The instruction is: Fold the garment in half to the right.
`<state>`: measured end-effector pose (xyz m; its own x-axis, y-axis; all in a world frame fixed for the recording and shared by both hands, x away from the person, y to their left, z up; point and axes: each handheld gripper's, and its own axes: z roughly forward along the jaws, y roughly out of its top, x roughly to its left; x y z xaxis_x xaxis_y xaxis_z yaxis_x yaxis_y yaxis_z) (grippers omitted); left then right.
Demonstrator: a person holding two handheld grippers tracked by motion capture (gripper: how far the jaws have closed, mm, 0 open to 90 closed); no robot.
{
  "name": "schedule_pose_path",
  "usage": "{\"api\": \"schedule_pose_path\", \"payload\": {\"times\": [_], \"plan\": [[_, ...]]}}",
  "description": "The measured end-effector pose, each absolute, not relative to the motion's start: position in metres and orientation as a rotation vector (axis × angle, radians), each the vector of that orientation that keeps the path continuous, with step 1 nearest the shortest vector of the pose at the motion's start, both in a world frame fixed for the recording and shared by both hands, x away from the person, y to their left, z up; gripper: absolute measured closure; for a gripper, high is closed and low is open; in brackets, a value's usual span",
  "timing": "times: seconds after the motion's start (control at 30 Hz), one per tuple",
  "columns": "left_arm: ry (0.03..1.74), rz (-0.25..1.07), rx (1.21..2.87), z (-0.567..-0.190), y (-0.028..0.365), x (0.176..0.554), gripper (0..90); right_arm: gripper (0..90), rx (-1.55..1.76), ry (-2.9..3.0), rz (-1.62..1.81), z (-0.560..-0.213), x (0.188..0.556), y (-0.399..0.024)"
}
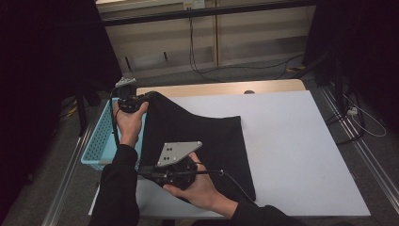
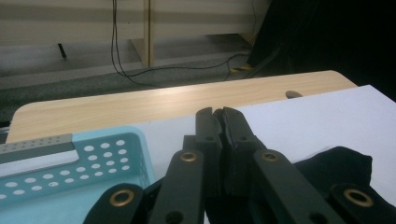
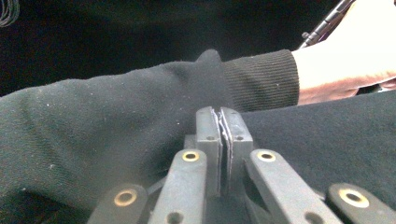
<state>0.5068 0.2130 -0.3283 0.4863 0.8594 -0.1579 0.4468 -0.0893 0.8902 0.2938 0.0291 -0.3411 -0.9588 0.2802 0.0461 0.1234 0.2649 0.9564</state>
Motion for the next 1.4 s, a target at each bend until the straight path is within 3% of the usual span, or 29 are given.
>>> {"api": "schedule_pose_path", "payload": {"times": [0.23, 1.4], "plan": [[1.1, 0.496, 1.71, -0.324, 0.212, 0.505, 86.0, 87.8, 0.378, 2.383, 1.8, -0.339, 0.294, 0.027], [1.008, 0.365, 1.82, -0.377, 0.118, 0.52, 85.9, 87.8, 0.594, 2.431, 1.622, -0.385, 0.285, -0.06]]}}
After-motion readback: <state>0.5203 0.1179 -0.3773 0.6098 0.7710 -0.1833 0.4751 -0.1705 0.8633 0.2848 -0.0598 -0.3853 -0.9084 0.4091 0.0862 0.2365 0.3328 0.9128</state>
